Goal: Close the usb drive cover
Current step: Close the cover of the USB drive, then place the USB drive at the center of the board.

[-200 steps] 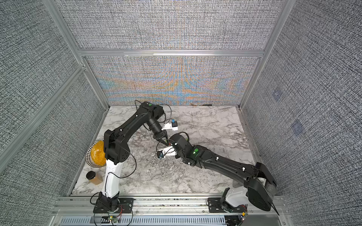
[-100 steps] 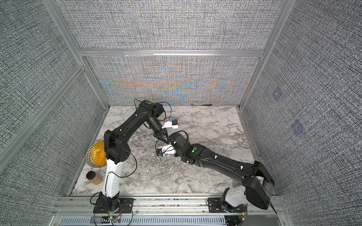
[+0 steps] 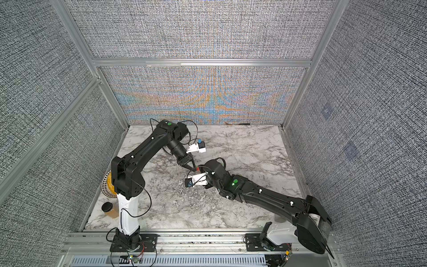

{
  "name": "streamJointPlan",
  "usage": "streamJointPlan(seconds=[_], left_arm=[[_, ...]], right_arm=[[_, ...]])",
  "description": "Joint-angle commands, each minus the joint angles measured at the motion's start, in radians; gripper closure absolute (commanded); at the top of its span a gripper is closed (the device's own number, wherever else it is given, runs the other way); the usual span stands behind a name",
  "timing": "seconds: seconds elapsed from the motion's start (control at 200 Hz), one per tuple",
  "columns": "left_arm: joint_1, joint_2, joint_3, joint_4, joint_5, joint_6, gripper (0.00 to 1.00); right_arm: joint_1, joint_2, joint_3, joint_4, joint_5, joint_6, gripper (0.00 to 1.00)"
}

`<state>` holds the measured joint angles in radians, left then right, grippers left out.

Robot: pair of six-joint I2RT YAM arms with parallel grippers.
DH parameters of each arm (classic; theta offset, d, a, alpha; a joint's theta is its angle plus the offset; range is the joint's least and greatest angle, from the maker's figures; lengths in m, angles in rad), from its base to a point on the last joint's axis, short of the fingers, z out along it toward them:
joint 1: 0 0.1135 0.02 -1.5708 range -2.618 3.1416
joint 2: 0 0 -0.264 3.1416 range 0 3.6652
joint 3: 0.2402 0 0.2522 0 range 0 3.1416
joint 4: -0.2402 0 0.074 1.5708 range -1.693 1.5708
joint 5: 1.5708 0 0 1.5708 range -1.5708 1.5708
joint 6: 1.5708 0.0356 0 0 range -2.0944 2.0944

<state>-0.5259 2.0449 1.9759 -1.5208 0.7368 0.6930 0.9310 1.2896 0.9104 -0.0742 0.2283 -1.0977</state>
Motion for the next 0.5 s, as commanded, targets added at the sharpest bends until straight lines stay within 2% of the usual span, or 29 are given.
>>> streamJointPlan(seconds=[0.0,0.175,0.325,0.495], left_arm=[[0.007,-0.034,-0.053,0.072,-0.058,-0.054,1.00],[0.024,-0.126,-0.202,0.235,-0.084,-0.137,1.00],[0.023,-0.233,-0.361,0.467,-0.149,-0.256,1.00],[0.024,-0.341,-0.535,0.701,-0.114,-0.396,1.00]], right_arm=[[-0.012,-0.052,-0.028,0.056,-0.006,0.087,0.41],[-0.021,-0.179,-0.101,0.087,-0.002,0.238,0.34],[-0.052,-0.294,-0.204,0.162,-0.005,0.405,0.30],[-0.150,-0.380,-0.246,0.215,0.059,0.775,0.21]])
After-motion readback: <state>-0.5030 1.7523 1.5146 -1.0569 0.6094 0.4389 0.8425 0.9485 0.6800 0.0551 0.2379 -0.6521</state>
